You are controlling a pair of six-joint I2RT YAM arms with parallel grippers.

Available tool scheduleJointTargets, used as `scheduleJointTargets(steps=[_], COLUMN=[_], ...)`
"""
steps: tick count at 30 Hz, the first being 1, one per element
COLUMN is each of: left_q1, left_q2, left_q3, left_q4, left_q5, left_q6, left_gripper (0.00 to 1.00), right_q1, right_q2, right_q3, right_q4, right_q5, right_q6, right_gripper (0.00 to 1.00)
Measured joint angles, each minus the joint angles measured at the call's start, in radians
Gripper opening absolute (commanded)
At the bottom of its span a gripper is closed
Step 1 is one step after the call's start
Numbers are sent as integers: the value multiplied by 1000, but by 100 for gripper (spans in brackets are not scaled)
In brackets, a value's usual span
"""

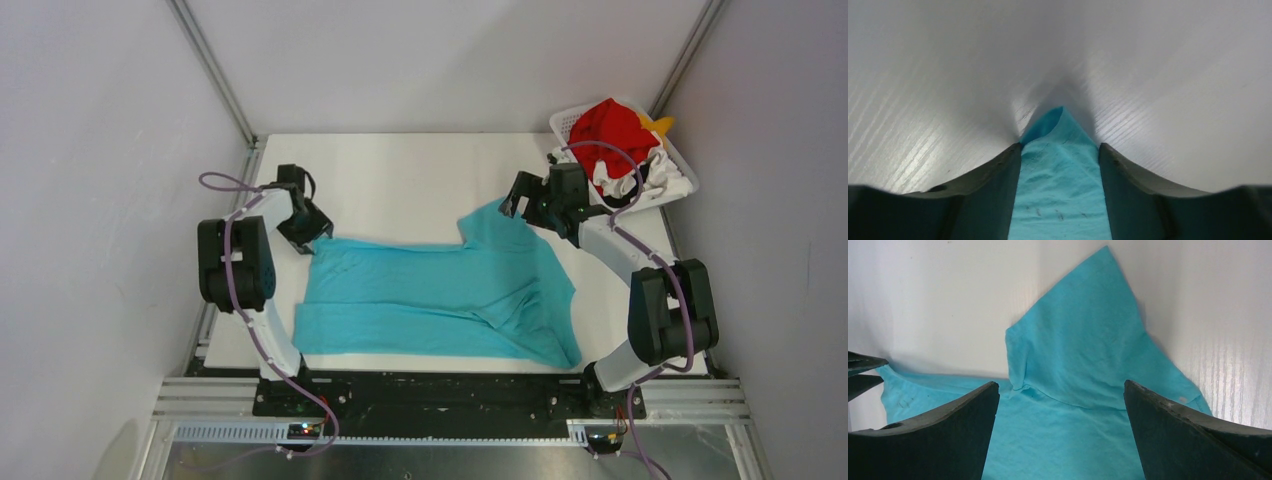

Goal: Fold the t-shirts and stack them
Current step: Grab the side of the flattened tshirt furthest away from the robot with both arms

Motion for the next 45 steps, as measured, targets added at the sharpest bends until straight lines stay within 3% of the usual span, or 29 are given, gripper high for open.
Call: scheduleJointTargets(steps=[9,11,17,23,29,36,45], left_q1=[-11,-15,-20,-21,-21,-21,-21], left_q2=[-1,-1,-1,-1,-1,-1,-1], left_q3=[-24,-25,-23,-22,-20,-18,-18], left_q4=[-6,-8,-12,-19,-28,-36,-40], left_q5=[-16,-24,-29,-29,-32,-35,-39], left_q6=[14,19,20,21,27,28,28], left_gripper=[7,1,0,0,0,0,0], right_q1=[0,6,56,121,134,143,168], right_q2=[1,6,121,418,697,830,835], right_q3=[0,3,127,500,867,993,1015], right_q4=[14,31,56,-59,-303,-519,-600], right_q5=[-15,-9,87,189,213,219,220], right_q6=[-6,-25,-175,-354,-392,-400,-397], right_gripper=[99,99,99,93,90,89,77])
